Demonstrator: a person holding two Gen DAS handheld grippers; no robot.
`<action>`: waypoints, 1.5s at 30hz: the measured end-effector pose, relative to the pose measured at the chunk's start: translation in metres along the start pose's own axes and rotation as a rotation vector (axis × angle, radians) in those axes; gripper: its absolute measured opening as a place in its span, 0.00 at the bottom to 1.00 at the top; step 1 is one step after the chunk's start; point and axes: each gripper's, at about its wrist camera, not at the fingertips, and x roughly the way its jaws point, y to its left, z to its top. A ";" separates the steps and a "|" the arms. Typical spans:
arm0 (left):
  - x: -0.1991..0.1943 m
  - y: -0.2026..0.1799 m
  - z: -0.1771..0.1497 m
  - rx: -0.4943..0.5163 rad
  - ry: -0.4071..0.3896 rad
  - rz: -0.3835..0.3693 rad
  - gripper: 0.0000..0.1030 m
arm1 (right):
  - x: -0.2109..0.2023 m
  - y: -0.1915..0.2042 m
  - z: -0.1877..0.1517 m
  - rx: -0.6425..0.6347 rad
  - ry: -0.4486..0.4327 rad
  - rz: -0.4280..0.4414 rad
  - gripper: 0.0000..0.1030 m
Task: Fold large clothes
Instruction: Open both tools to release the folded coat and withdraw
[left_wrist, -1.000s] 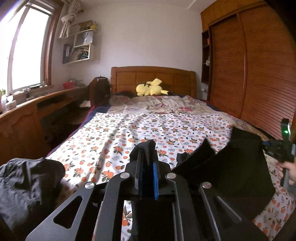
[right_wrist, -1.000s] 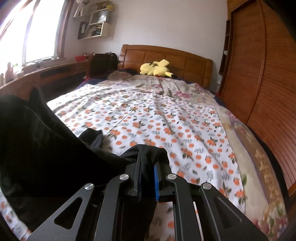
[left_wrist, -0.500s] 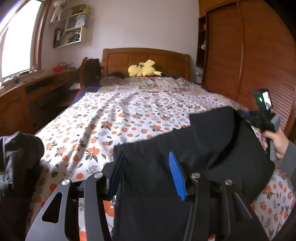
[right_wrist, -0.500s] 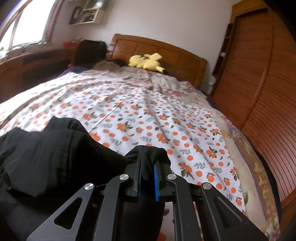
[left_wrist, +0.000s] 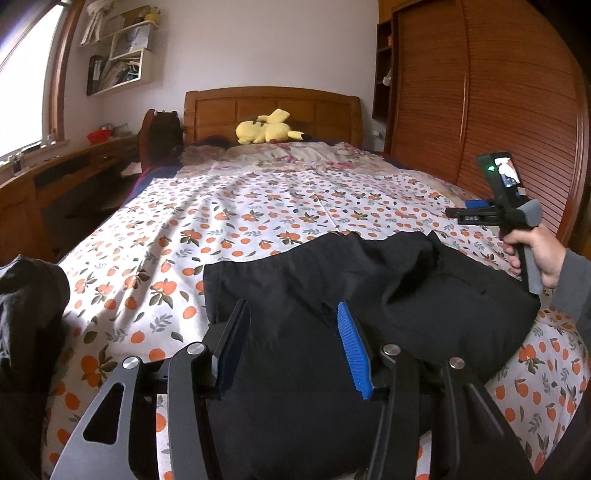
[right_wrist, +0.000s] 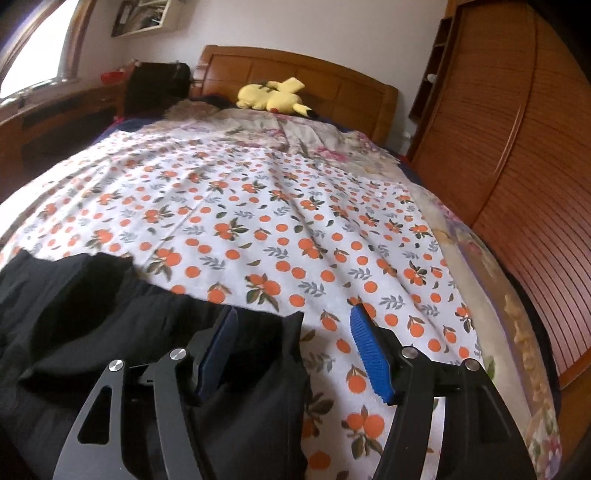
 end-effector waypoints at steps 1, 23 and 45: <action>-0.001 -0.001 0.000 0.001 -0.001 -0.001 0.56 | -0.010 0.000 -0.004 -0.007 -0.006 0.019 0.58; -0.007 -0.021 -0.024 0.043 0.010 -0.029 0.98 | -0.089 -0.011 -0.132 0.120 0.061 0.195 0.76; -0.024 0.024 -0.064 -0.040 0.091 0.095 0.98 | -0.081 -0.024 -0.173 0.237 0.182 0.243 0.89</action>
